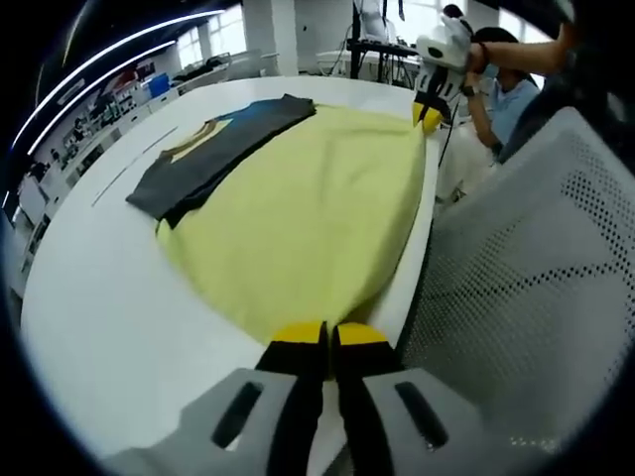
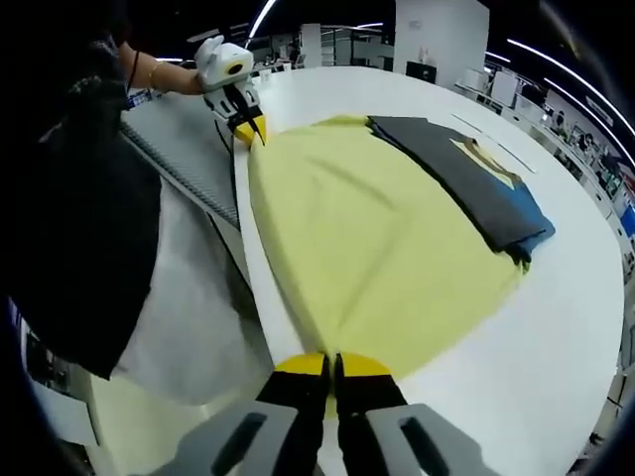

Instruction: Fold the garment on the visible template until the final outline fits inside the template.

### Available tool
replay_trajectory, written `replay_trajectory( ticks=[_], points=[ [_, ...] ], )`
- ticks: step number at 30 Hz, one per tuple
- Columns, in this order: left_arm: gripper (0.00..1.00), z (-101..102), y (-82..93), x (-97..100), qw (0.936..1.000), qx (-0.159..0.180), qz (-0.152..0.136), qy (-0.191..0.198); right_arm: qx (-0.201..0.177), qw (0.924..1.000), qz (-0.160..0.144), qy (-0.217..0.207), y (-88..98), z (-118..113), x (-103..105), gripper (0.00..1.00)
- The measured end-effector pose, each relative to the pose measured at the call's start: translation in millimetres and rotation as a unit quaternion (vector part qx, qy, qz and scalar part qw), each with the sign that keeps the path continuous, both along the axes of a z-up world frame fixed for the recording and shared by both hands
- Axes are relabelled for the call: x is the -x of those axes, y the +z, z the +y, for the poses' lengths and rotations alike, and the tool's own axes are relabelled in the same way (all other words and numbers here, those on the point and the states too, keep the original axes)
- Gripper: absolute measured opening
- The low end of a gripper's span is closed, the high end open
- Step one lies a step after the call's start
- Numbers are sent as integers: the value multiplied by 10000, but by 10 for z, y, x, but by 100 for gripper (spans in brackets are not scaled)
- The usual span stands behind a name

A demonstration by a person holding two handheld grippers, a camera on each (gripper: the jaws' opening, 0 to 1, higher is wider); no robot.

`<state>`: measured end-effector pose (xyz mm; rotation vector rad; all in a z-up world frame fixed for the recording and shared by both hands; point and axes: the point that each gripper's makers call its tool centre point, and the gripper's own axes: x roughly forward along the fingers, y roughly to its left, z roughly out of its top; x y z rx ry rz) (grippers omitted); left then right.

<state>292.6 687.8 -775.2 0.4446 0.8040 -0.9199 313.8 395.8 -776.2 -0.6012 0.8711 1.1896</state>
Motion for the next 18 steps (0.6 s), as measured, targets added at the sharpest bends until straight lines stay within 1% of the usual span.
replay_trajectory(
  ticks=[10, 18],
  points=[
    [0, -12, 3, 147, 9999, 78, 117, 61, -21, 9999, 68, -76, -1, -8, 139, 0],
    [0, -21, 15, 220, 9997, 122, 206, 87, -35, 9999, 110, -114, 15, -14, 223, 0]
  ],
)
